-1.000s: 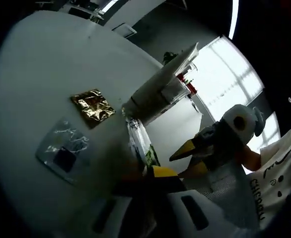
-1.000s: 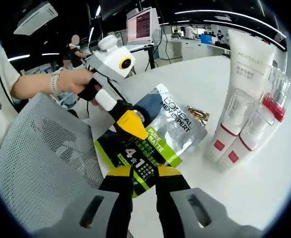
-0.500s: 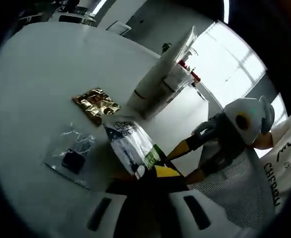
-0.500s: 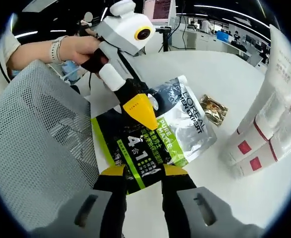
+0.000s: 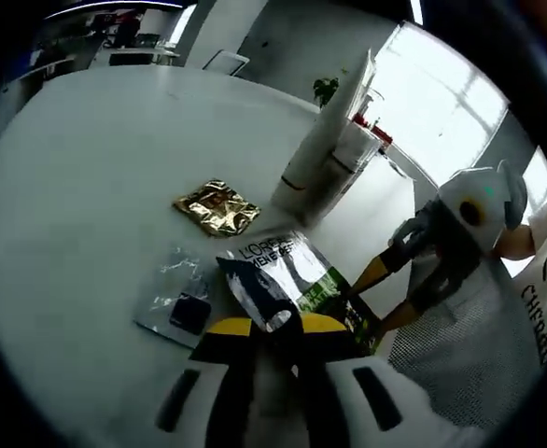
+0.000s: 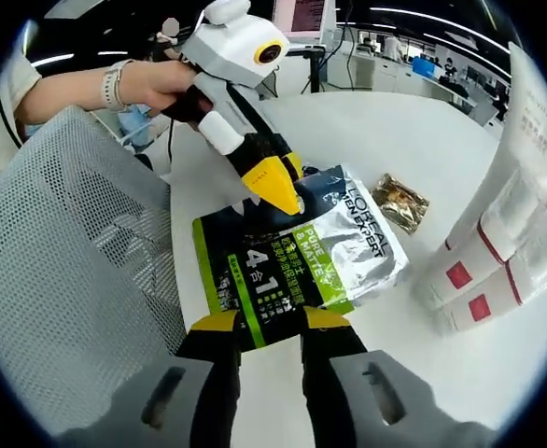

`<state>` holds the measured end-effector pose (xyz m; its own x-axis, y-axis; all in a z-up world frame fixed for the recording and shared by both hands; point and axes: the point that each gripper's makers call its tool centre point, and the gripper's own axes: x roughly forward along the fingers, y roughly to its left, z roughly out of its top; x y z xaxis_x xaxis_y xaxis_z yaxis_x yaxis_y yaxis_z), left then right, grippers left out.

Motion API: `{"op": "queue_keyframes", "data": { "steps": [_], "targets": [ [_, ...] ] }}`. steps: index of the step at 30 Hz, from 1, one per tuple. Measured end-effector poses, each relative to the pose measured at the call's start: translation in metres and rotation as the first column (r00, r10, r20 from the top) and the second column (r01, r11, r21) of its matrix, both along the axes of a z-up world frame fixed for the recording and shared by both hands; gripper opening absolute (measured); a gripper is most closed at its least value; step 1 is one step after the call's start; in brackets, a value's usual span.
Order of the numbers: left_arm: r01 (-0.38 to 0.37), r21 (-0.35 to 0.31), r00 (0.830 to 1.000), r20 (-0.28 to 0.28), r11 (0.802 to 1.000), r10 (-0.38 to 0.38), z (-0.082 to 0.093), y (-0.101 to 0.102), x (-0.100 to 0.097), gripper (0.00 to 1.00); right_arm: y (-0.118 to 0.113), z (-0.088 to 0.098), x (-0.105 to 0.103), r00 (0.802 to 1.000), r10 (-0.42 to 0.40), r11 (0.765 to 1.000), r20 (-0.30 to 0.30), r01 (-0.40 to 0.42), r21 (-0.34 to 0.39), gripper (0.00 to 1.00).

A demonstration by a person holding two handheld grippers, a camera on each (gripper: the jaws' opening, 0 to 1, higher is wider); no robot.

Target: Arrange the skincare products in the storage area until every visible bottle or jar stands upright without overlapping.

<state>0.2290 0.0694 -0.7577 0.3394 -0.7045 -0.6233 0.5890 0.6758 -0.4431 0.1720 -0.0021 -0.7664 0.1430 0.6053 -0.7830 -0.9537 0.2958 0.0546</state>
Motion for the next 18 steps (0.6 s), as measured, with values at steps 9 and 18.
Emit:
{"op": "queue_keyframes", "data": {
  "steps": [9,18],
  "targets": [
    [-0.040,0.043,0.998,0.048,0.998,0.038,0.002,0.015,0.016,0.12,-0.001,0.000,0.003,1.000,0.007,1.000,0.005,-0.007,-0.001,0.24],
    [-0.061,0.069,0.994,0.094,0.996,0.055,0.002,0.020,0.036,0.13,-0.002,0.000,0.006,1.000,0.012,1.000,-0.001,-0.012,0.002,0.22]
  ]
}}
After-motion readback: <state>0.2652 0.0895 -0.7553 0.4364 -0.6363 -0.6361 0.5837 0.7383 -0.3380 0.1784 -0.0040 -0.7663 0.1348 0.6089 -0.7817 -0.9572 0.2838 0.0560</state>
